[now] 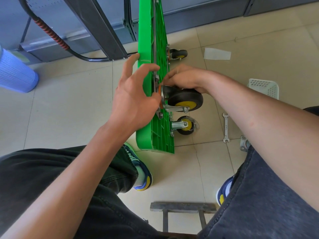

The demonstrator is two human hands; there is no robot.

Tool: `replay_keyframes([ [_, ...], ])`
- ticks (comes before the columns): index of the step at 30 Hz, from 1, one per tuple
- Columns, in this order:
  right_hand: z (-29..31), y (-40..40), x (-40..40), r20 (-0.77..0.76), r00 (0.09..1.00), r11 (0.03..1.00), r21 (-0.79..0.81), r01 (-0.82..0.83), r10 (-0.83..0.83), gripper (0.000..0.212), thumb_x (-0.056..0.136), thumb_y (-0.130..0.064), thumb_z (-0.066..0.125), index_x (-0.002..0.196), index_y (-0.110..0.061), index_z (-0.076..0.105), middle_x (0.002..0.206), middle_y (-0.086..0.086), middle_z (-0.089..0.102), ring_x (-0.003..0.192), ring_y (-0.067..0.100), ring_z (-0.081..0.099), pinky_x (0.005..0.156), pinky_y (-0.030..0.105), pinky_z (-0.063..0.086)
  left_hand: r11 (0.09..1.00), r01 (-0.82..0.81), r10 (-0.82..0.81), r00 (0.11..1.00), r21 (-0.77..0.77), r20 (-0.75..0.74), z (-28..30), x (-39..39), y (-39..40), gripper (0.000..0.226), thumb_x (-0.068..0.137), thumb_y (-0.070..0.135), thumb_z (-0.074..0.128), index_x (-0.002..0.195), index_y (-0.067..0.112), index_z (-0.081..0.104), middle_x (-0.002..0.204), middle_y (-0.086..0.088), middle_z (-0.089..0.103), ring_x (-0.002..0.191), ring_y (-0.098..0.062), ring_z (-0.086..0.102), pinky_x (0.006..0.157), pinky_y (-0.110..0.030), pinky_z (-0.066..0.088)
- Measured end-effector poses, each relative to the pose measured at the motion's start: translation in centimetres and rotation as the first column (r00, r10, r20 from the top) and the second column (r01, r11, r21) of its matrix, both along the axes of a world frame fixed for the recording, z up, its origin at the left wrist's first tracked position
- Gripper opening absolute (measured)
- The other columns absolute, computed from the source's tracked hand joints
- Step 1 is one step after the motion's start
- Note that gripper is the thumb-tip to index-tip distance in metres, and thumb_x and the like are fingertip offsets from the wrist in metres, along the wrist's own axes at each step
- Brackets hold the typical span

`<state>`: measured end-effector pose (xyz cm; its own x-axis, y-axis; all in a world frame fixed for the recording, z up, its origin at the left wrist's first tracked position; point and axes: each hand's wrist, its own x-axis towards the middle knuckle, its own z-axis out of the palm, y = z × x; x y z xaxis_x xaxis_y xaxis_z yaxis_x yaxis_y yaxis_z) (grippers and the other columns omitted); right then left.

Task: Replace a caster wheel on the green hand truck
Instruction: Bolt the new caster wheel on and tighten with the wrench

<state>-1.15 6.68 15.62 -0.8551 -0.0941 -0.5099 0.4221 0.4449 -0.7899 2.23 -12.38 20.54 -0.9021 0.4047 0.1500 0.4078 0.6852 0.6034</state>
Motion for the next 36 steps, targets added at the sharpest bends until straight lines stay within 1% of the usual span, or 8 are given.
replay_keyframes([
  [9, -0.07, 0.02, -0.02, 0.023, 1.000, 1.000, 0.009, 0.005, -0.005, 0.012, 0.093, -0.016, 0.069, 0.093, -0.027, 0.075, 0.094, 0.000, 0.074, 0.078, 0.018, 0.070, 0.063, 0.027, 0.053, 1.000, 0.002, -0.002, 1.000, -0.007, 0.001, 0.04, 0.11, 0.03, 0.050, 0.079, 0.010, 0.074, 0.126, 0.026, 0.063, 0.157, -0.002, 0.033, 0.131, -0.028, 0.050, 0.092, -0.034, 0.051],
  [13, -0.15, 0.04, -0.03, 0.023, 1.000, 1.000, 0.002, 0.013, -0.013, 0.012, 0.094, -0.016, 0.069, 0.093, -0.027, 0.074, 0.094, 0.000, 0.073, 0.078, 0.018, 0.070, 0.064, 0.028, 0.054, 1.000, 0.004, -0.004, 1.000, 0.003, 0.009, 0.03, 0.10, -0.03, 0.050, 0.080, 0.011, 0.074, 0.126, 0.026, 0.063, 0.156, -0.002, 0.033, 0.129, -0.028, 0.051, 0.093, -0.043, 0.055],
  [18, -0.34, -0.15, -0.20, -0.027, 0.998, 0.998, -0.023, 0.054, -0.054, 0.013, 0.093, -0.010, 0.070, 0.100, -0.020, 0.076, 0.085, -0.005, 0.071, 0.075, 0.012, 0.067, 0.057, 0.019, 0.051, 1.000, 0.001, -0.001, 1.000, -0.006, 0.005, 0.00, 0.10, 0.07, 0.051, 0.079, 0.010, 0.074, 0.126, 0.026, 0.063, 0.157, -0.002, 0.033, 0.130, -0.028, 0.051, 0.088, -0.029, 0.051],
  [21, -0.33, -0.16, -0.21, -0.050, 0.997, 0.998, -0.016, 0.058, -0.059, 0.013, 0.092, -0.010, 0.072, 0.098, -0.020, 0.076, 0.082, -0.006, 0.071, 0.071, 0.008, 0.065, 0.052, 0.014, 0.049, 1.000, 0.000, 0.000, 1.000, -0.008, 0.009, 0.05, 0.11, 0.07, 0.050, 0.079, 0.011, 0.074, 0.126, 0.026, 0.063, 0.157, -0.002, 0.032, 0.129, -0.028, 0.051, 0.089, -0.031, 0.052],
  [26, -0.06, 0.34, -0.28, -0.009, 1.000, 0.999, -0.048, 0.006, -0.007, 0.015, 0.092, -0.009, 0.071, 0.093, -0.022, 0.077, 0.091, -0.002, 0.076, 0.080, 0.014, 0.072, 0.066, 0.026, 0.057, 1.000, 0.002, -0.002, 1.000, -0.006, 0.007, 0.09, 0.16, 0.04, 0.051, 0.079, 0.010, 0.074, 0.126, 0.026, 0.063, 0.157, -0.003, 0.032, 0.130, -0.029, 0.051, 0.092, -0.038, 0.054],
  [28, 0.03, 0.44, -0.29, 0.000, 1.000, 0.999, -0.054, -0.009, 0.009, 0.016, 0.091, -0.006, 0.071, 0.094, -0.021, 0.077, 0.089, -0.002, 0.076, 0.077, 0.013, 0.071, 0.061, 0.024, 0.056, 1.000, 0.005, -0.005, 1.000, -0.003, 0.000, 0.06, 0.15, 0.04, 0.051, 0.078, 0.010, 0.073, 0.126, 0.026, 0.063, 0.156, -0.003, 0.033, 0.130, -0.029, 0.050, 0.093, -0.040, 0.054],
  [31, -0.04, 0.32, -0.24, 0.003, 1.000, 0.999, -0.031, -0.009, 0.009, 0.017, 0.090, -0.006, 0.071, 0.091, -0.022, 0.076, 0.088, -0.002, 0.075, 0.074, 0.013, 0.069, 0.056, 0.022, 0.053, 1.000, -0.002, 0.002, 1.000, -0.007, -0.011, 0.00, 0.09, 0.05, 0.051, 0.078, 0.009, 0.073, 0.126, 0.025, 0.063, 0.156, -0.003, 0.034, 0.132, -0.027, 0.049, 0.091, -0.031, 0.051],
  [36, -0.27, 0.28, -0.17, 0.018, 1.000, 1.000, -0.010, -0.009, 0.009, 0.017, 0.092, -0.012, 0.070, 0.088, -0.028, 0.075, 0.094, 0.000, 0.076, 0.079, 0.018, 0.072, 0.065, 0.028, 0.056, 1.000, -0.013, 0.013, 1.000, -0.018, -0.021, 0.02, 0.05, 0.14, 0.050, 0.080, 0.010, 0.073, 0.126, 0.025, 0.064, 0.157, -0.002, 0.034, 0.132, -0.025, 0.048, 0.080, -0.005, 0.035],
])
